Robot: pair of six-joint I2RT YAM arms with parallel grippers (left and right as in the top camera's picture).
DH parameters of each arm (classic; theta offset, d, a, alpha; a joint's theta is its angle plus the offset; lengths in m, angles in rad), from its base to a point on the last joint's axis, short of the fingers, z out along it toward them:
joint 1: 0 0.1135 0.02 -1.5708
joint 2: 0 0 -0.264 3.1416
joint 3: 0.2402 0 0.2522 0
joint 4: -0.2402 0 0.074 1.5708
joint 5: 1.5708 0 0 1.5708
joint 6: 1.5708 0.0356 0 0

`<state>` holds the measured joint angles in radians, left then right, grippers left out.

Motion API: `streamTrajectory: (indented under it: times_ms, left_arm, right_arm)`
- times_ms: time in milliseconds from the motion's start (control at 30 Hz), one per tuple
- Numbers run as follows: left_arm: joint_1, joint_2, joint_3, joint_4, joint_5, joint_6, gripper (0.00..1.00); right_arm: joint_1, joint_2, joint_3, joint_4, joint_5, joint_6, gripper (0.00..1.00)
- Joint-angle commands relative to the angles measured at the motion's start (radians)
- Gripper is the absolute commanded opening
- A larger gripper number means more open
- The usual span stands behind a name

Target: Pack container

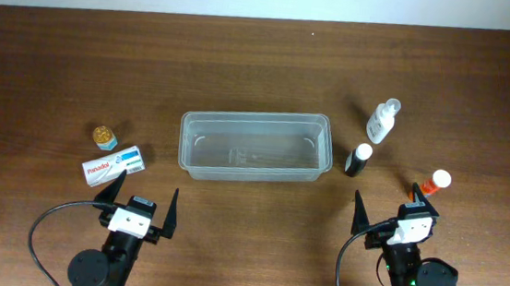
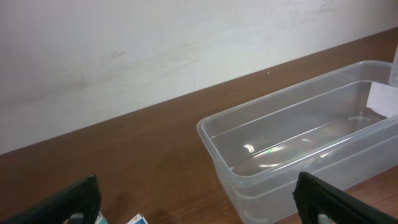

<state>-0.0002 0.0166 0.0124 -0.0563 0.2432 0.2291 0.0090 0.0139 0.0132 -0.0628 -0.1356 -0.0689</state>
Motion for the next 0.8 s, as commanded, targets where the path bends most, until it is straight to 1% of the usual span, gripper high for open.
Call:
streamTrajectory:
  times_ms: [0, 133, 267, 367, 433, 533, 667, 733, 767]
  left_arm:
    - [0.003, -0.010, -0.003, -0.005, -0.003, 0.011, 0.99]
    - [0.003, -0.010, -0.003, -0.005, -0.003, 0.011, 0.99]
    - [0.003, -0.010, -0.003, -0.005, -0.003, 0.011, 1.00]
    - [0.003, -0.010, -0.003, -0.005, -0.003, 0.011, 0.99]
    - [0.003, -0.010, -0.003, -0.005, -0.003, 0.011, 0.99]
    - [0.003, -0.010, -0.003, -0.005, -0.003, 0.011, 0.99]
    - [0.003, -0.010, -0.003, -0.005, -0.003, 0.011, 0.99]
    - [0.003, -0.010, -0.003, -0.005, -0.003, 0.011, 0.99]
    - [0.003, -0.010, -0.003, -0.005, -0.003, 0.011, 0.99]
  right_arm:
    - [-0.004, -0.011, -0.008, -0.004, 0.015, -0.005, 0.98]
    - [-0.004, -0.011, -0.008, 0.000, 0.011, 0.001, 0.98]
    - [-0.003, -0.010, 0.005, -0.010, -0.020, 0.070, 0.98]
    - [-0.003, -0.002, 0.062, -0.053, -0.117, 0.070, 0.98]
    - [-0.003, 0.017, 0.123, -0.089, -0.143, 0.070, 0.98]
    - [-0.003, 0.088, 0.283, -0.188, -0.149, 0.070, 0.98]
    - [-0.003, 0.278, 0.579, -0.367, -0.149, 0.069, 0.98]
    - [-0.003, 0.419, 0.761, -0.488, -0.148, 0.069, 0.99]
    - [-0.003, 0.574, 0.948, -0.631, -0.145, 0.069, 0.98]
